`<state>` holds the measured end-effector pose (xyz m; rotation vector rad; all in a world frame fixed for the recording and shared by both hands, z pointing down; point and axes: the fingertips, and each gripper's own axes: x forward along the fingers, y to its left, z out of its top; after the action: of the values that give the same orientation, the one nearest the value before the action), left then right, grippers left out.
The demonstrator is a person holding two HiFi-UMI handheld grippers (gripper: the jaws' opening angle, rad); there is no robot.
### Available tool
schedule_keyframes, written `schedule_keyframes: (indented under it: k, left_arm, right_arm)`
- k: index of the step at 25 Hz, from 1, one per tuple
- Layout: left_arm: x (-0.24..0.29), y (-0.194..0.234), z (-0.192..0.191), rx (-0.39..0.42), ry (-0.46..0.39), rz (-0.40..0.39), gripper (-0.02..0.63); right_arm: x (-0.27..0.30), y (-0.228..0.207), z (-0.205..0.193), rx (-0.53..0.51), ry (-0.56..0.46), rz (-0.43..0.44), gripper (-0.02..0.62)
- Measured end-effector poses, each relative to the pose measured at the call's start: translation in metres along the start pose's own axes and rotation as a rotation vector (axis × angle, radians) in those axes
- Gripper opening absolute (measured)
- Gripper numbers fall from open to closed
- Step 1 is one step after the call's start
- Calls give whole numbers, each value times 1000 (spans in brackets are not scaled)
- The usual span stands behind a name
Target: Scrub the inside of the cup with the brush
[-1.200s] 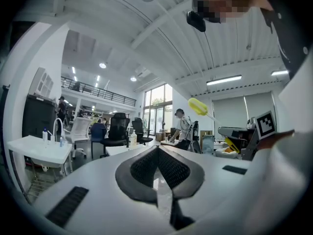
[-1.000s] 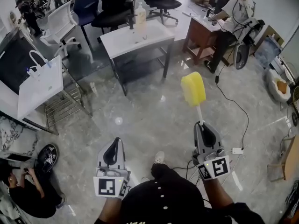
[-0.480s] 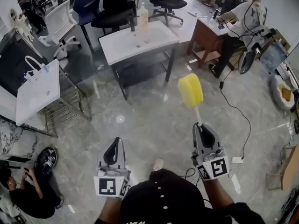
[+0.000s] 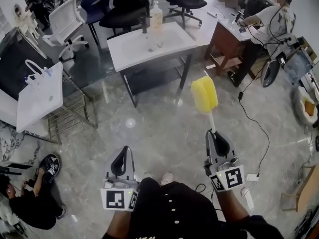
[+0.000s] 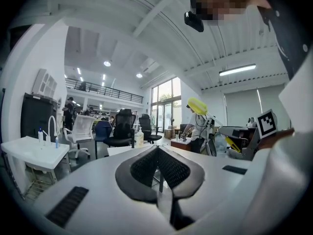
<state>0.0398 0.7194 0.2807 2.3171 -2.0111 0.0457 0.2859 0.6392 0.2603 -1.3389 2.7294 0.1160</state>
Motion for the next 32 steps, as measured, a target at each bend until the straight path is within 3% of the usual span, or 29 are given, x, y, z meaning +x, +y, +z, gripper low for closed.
schedule_keyframes:
  k: [14,32]
  left_arm:
    - [82,28,5,-1,-15,-25,26]
    - [228,115,45,1,-50,-94,26]
  right_arm:
    - [64,-37,-2,-12,-19,-18,41]
    - [215,-73,3,-36,-23,-80,41]
